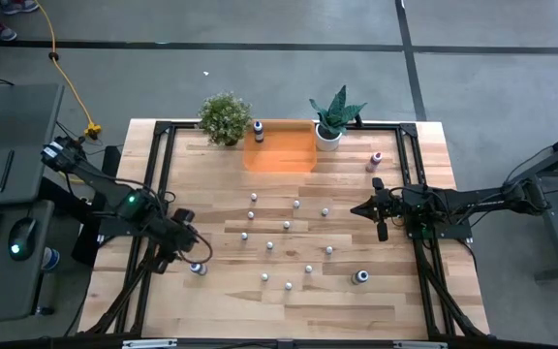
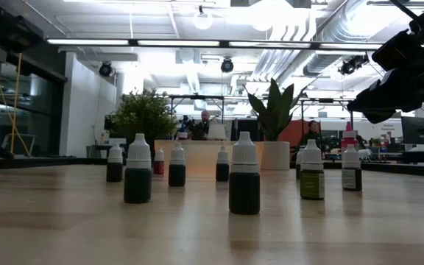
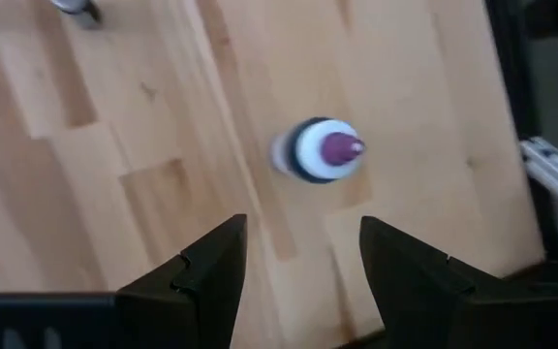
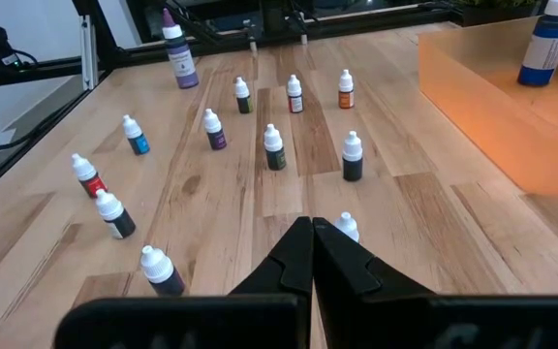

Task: Pick & Place food coloring
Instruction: Put the large violet bottle into the bin

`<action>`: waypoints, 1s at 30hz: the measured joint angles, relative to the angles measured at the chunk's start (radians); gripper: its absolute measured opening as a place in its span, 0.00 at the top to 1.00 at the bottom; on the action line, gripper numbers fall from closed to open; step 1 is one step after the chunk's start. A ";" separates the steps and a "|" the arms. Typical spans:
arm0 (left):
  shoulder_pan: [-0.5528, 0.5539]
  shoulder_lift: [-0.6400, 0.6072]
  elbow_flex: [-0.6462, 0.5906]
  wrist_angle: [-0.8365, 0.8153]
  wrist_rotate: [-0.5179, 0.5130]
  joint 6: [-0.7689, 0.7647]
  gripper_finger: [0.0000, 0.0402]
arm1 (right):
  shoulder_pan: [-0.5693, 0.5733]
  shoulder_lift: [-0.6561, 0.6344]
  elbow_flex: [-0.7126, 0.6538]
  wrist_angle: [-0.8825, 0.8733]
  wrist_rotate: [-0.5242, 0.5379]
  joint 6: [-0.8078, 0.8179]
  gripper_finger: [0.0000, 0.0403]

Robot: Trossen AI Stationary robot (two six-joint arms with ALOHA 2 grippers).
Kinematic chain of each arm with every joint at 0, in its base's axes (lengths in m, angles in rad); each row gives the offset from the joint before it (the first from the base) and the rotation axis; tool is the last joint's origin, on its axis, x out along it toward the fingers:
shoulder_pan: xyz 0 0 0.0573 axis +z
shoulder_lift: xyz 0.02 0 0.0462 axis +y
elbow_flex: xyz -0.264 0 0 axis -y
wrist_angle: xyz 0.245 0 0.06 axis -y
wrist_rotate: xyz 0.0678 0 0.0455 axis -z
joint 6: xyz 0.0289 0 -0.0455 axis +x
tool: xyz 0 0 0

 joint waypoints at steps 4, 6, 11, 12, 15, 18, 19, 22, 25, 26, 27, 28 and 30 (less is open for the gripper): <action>0.002 0.015 0.000 0.021 -0.043 0.000 0.51 | 0.000 0.000 0.000 0.000 0.000 0.000 1.00; 0.002 0.023 -0.013 0.067 -0.023 -0.001 0.51 | 0.000 0.000 0.000 0.000 0.000 0.000 1.00; -0.011 0.025 -0.099 0.186 0.049 -0.063 0.45 | 0.000 0.000 0.000 0.000 0.000 0.000 1.00; -0.017 0.025 -0.108 0.194 0.050 -0.070 0.42 | 0.000 0.000 0.000 0.000 0.000 0.000 1.00; -0.041 0.025 -0.117 0.218 0.025 -0.088 0.35 | 0.000 0.000 0.000 0.000 0.000 0.000 1.00; -0.052 0.025 -0.118 0.216 -0.013 -0.095 0.28 | 0.000 0.000 0.000 0.000 0.000 0.000 1.00; -0.052 0.025 -0.118 0.216 -0.014 -0.096 0.26 | 0.000 0.000 0.000 0.000 0.000 0.000 1.00; -0.052 0.026 -0.118 0.217 -0.013 -0.132 0.23 | 0.000 0.000 0.000 0.000 0.000 0.000 1.00; -0.052 0.042 -0.118 0.236 -0.008 -0.143 0.22 | 0.000 0.000 0.000 0.000 0.000 0.000 1.00; -0.052 0.049 -0.119 0.248 -0.008 -0.143 0.23 | 0.000 0.000 0.000 0.000 0.000 0.000 1.00; -0.052 0.056 -0.119 0.264 -0.008 -0.144 0.23 | 0.000 0.000 0.000 0.000 0.000 0.000 1.00; -0.052 0.063 -0.119 0.281 -0.008 -0.144 0.23 | 0.000 0.000 0.000 0.000 0.000 0.000 1.00; -0.052 0.078 -0.119 0.294 -0.009 -0.143 0.23 | 0.000 0.000 0.000 0.000 0.000 0.000 1.00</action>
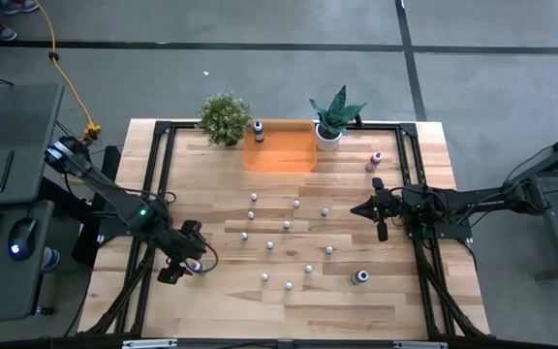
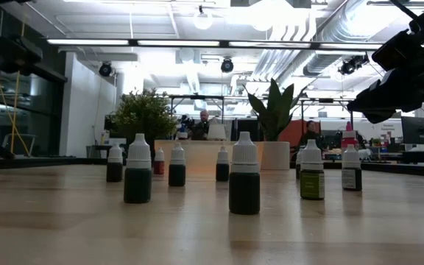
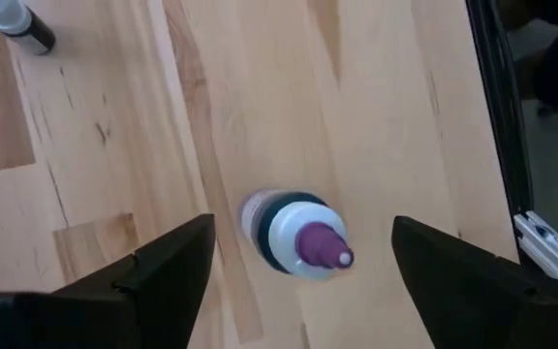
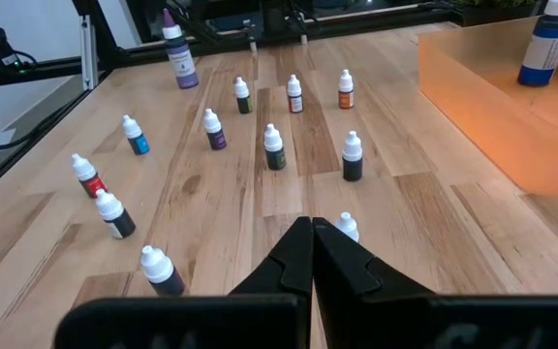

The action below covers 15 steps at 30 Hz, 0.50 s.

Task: Pick & Place food coloring
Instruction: Put the large violet bottle into the bin

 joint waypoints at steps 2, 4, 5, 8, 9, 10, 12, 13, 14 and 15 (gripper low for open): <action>0.000 0.013 0.000 0.007 -0.001 0.000 0.24 | 0.000 0.000 0.000 0.000 0.000 0.000 1.00; 0.000 0.021 0.000 0.006 0.000 0.000 0.24 | 0.000 0.000 0.000 0.000 0.000 0.000 1.00; -0.005 0.024 0.000 0.007 0.000 -0.002 0.25 | 0.000 0.000 0.000 0.000 0.000 0.000 1.00; -0.033 0.026 0.000 0.009 -0.032 -0.023 0.25 | 0.000 0.000 0.000 0.000 0.000 0.000 1.00; -0.045 0.029 0.000 0.009 -0.051 -0.031 0.25 | 0.000 0.000 0.000 0.000 0.000 0.000 1.00; -0.057 0.035 0.000 0.010 -0.071 -0.040 0.25 | 0.000 0.000 0.000 0.000 0.000 0.000 1.00; -0.074 0.048 0.000 0.011 -0.102 -0.059 0.25 | 0.000 0.000 0.000 0.000 0.000 0.000 1.00; -0.082 0.054 0.000 0.016 -0.111 -0.072 0.25 | 0.000 0.000 0.000 0.000 0.000 0.000 1.00; -0.088 0.060 0.000 0.025 -0.122 -0.084 0.25 | 0.000 0.000 0.000 0.000 0.000 0.000 1.00; -0.095 0.065 0.000 0.029 -0.134 -0.106 0.25 | 0.000 0.000 0.000 0.000 0.000 0.000 1.00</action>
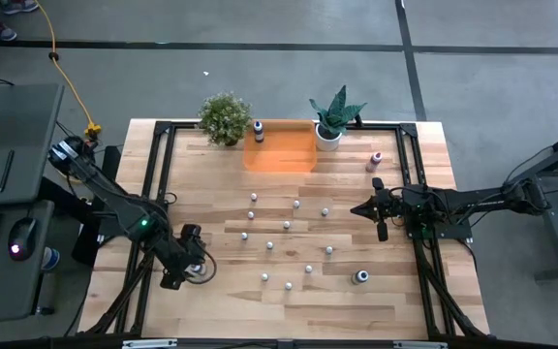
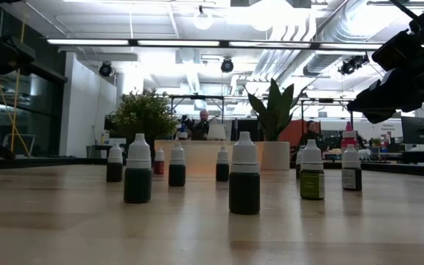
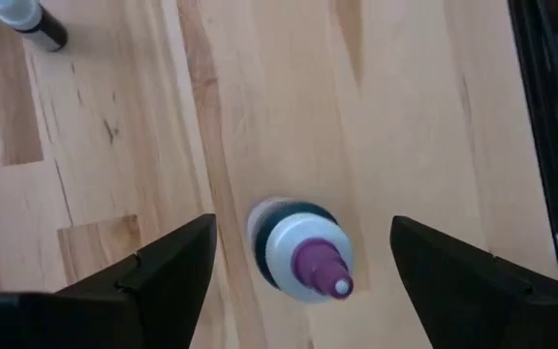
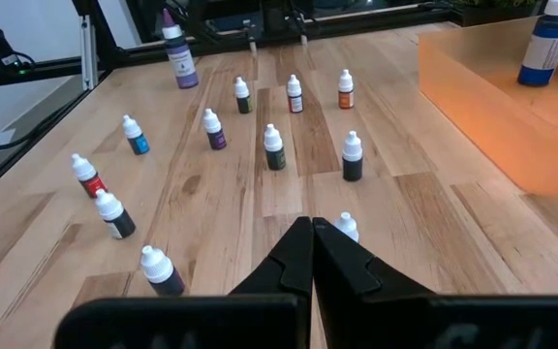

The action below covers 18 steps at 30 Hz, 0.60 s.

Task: Pick & Place food coloring
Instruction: Put the large violet bottle into the bin

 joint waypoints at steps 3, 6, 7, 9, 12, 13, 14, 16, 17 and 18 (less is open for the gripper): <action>-0.010 0.006 0.000 -0.004 -0.024 -0.048 0.25 | 0.000 0.000 0.000 0.001 0.000 0.000 1.00; -0.010 0.006 0.000 -0.015 -0.023 -0.076 0.25 | 0.000 0.000 0.000 0.000 0.000 0.000 1.00; -0.010 0.006 0.000 -0.023 -0.019 -0.082 0.25 | 0.000 0.000 0.000 0.000 0.000 0.000 1.00; -0.010 0.006 0.000 -0.048 -0.004 -0.103 0.25 | 0.000 0.000 0.000 0.000 0.000 0.000 1.00; -0.010 0.006 0.000 -0.060 0.008 -0.110 0.25 | 0.000 0.000 0.000 0.000 0.000 0.000 1.00; -0.010 0.006 0.000 -0.058 0.008 -0.110 0.25 | 0.000 0.000 0.000 0.000 0.000 0.000 1.00; -0.010 0.006 0.000 -0.056 0.009 -0.111 0.25 | 0.000 0.000 0.000 0.000 0.000 0.000 1.00; -0.010 0.006 0.000 -0.056 0.007 -0.111 0.27 | 0.000 0.000 0.000 0.000 0.000 0.000 1.00; -0.010 0.006 0.000 -0.056 0.007 -0.111 0.29 | 0.000 0.000 0.000 0.000 0.000 0.000 1.00; -0.010 0.006 0.000 -0.056 0.007 -0.111 0.30 | 0.000 0.000 0.000 0.000 0.000 0.000 1.00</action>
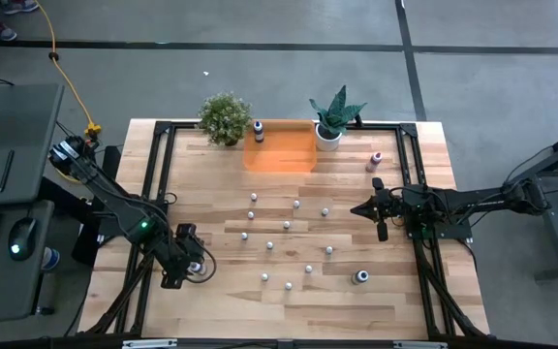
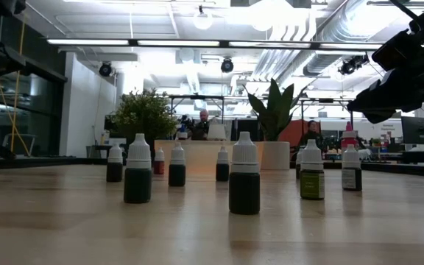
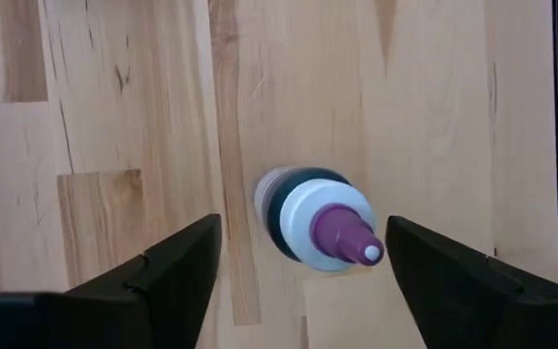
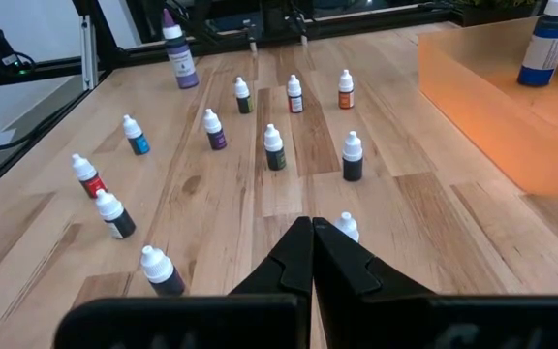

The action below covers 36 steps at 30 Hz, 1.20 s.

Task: Pick & Place food coloring
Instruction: Put the large violet bottle into the bin

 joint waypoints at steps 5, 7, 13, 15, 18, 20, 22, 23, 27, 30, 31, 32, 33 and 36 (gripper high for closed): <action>0.000 0.000 0.000 0.003 0.009 -0.006 0.42 | 0.000 0.000 0.000 0.000 0.000 0.000 1.00; 0.000 0.000 0.000 0.008 0.014 -0.010 0.46 | 0.000 0.000 0.000 0.000 0.000 0.000 1.00; 0.001 0.000 0.000 0.034 0.014 -0.016 0.55 | 0.000 0.000 0.000 0.000 0.000 0.000 1.00; 0.002 0.000 0.000 0.036 0.013 -0.016 0.57 | 0.000 0.000 0.000 0.000 0.000 0.000 1.00; 0.002 0.000 0.000 0.037 0.013 -0.016 0.58 | 0.000 0.000 0.000 0.000 0.000 0.000 1.00; 0.002 0.000 0.000 0.042 0.013 -0.016 0.58 | 0.000 0.000 0.000 0.000 0.000 0.000 1.00; 0.002 0.000 0.000 0.052 0.008 -0.018 0.58 | 0.000 0.000 0.000 0.000 0.000 0.000 1.00; 0.002 0.000 0.000 0.055 0.001 -0.024 0.58 | 0.000 0.000 0.000 0.000 0.000 0.000 1.00; 0.002 0.000 0.000 0.055 -0.014 -0.042 0.58 | 0.000 0.000 0.000 0.000 0.000 0.000 1.00; 0.002 0.000 0.000 0.052 -0.003 -0.043 0.58 | 0.000 0.000 0.000 0.000 0.000 0.000 1.00; 0.002 0.000 0.000 0.051 0.001 -0.043 0.58 | 0.000 0.000 0.000 0.000 0.000 0.000 1.00; 0.002 0.000 0.000 0.049 0.006 -0.043 0.58 | 0.000 0.000 0.000 0.000 0.000 0.000 1.00; 0.002 0.000 0.000 0.045 0.009 -0.043 0.58 | 0.000 0.000 0.000 0.000 0.000 0.000 1.00; 0.002 0.000 0.000 0.046 0.009 -0.043 0.58 | 0.000 0.000 0.000 0.000 0.000 0.000 1.00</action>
